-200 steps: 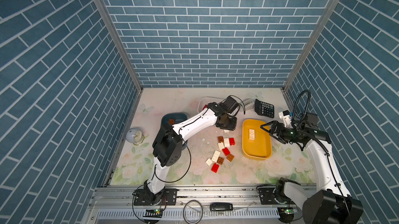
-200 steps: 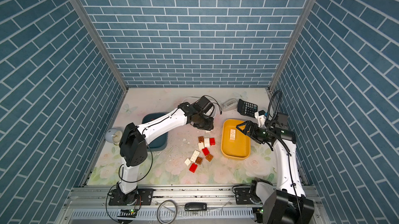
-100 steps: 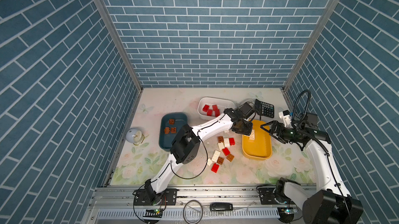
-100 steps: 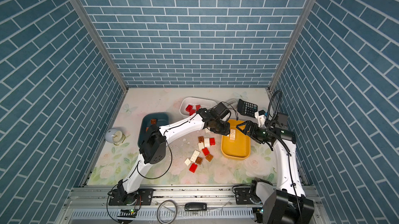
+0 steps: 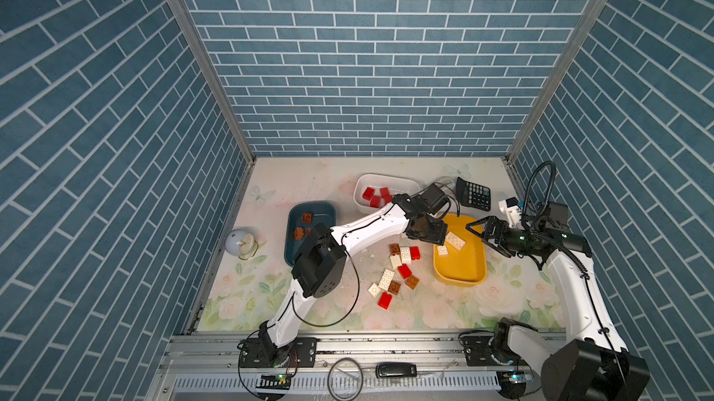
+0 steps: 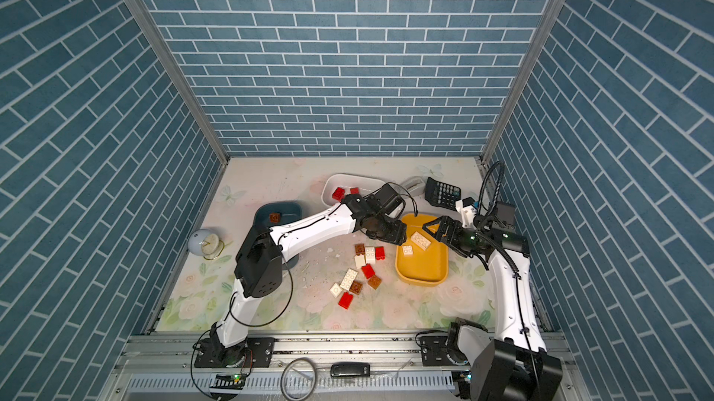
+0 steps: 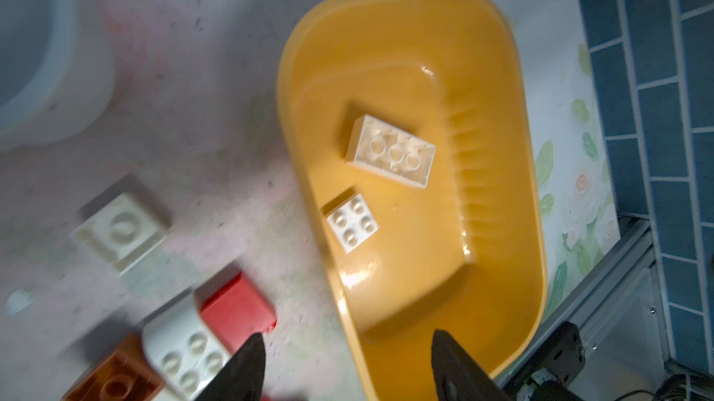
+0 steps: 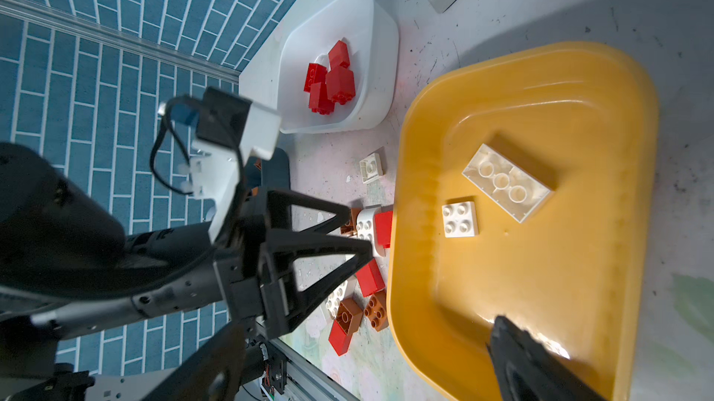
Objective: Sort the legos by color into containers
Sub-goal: 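Move the left gripper back down to the brick pile, then grasp another small white brick with the left gripper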
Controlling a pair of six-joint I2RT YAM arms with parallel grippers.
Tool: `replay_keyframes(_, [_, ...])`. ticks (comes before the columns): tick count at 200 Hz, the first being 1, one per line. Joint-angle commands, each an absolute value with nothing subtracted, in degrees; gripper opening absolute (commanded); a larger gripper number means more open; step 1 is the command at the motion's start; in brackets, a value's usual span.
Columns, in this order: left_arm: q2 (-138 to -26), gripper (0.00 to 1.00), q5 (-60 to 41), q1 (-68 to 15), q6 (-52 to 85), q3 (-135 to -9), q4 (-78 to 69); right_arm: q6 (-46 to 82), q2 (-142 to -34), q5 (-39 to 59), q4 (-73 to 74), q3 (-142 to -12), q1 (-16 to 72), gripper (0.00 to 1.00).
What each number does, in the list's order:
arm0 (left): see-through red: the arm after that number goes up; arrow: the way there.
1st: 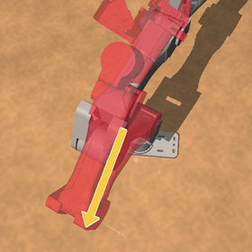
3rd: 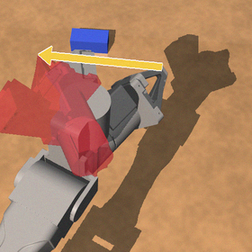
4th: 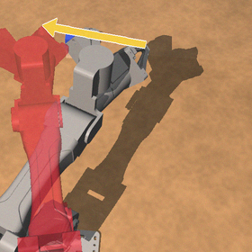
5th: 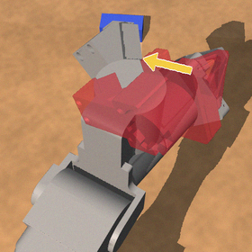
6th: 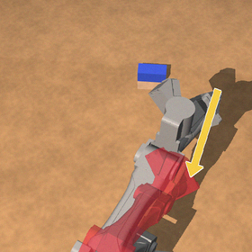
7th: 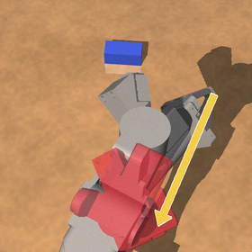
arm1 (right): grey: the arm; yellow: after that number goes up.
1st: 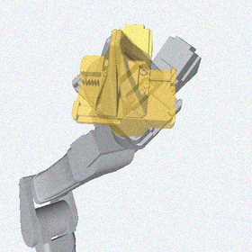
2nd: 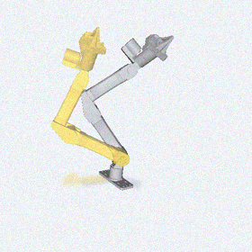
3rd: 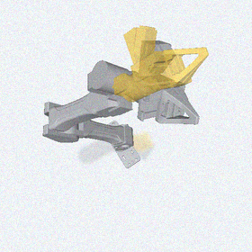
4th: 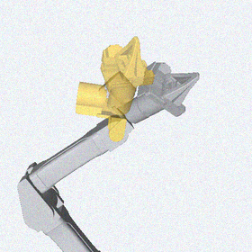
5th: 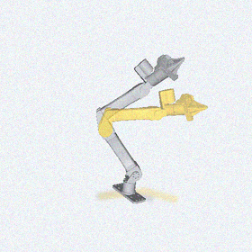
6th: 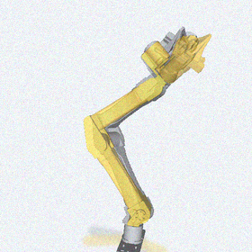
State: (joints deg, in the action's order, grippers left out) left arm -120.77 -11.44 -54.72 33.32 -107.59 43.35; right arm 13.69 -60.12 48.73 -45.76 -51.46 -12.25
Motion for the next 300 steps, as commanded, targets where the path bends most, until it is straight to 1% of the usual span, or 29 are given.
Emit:
replay_keyframes(1, [-112.8, 0.73, -7.8, -54.4, 31.3, -100.5, 50.1, 13.5, -60.2, 50.1, -45.3, -50.5, -11.9, 0.99])
replay_keyframes(27, [-104.5, 0.74, -5.5, -54.6, 31.6, -90.0, 53.2, 13.5, -60.4, 50.4, -45.0, -50.2, -11.9, 0.99])
replay_keyframes(65, [-95.5, 0.76, -3.9, -55.0, 32.0, -76.6, 54.9, 13.3, -61.3, 50.4, -44.5, -49.8, -11.1, 0.99])
replay_keyframes(100, [-90.8, 0.78, -4.5, -56.3, 31.6, -67.3, 51.0, 13.4, -62.1, 50.0, -43.7, -49.6, -9.8, 0.99])
replay_keyframes(119, [-90.1, 0.78, -4.1, -56.9, 30.6, -63.4, 48.1, 13.5, -62.4, 49.8, -43.5, -49.6, -9.1, 0.99])
replay_keyframes(172, [-91.6, 0.76, -5.5, -57.4, 27.8, -58.6, 42.6, 13.8, -62.1, 49.3, -43.6, -48.7, -8.3, 0.99])
replay_keyframes(221, [-95.0, 0.72, -4.5, -57.5, 24.8, -58.1, 41.0, 13.8, -61.8, 48.9, -44.1, -48.7, -7.9, 0.99])
replay_keyframes(274, [-95.8, 0.64, -3.2, -57.4, 23.7, -56.0, 39.8, 13.8, -61.7, 48.7, -44.6, -48.9, -7.8, 0.99])
replay_keyframes(300, [-96.7, 0.60, -2.7, -57.2, 23.7, -54.7, 36.7, 13.8, -61.7, 48.7, -44.6, -48.9, -7.6, 0.99])
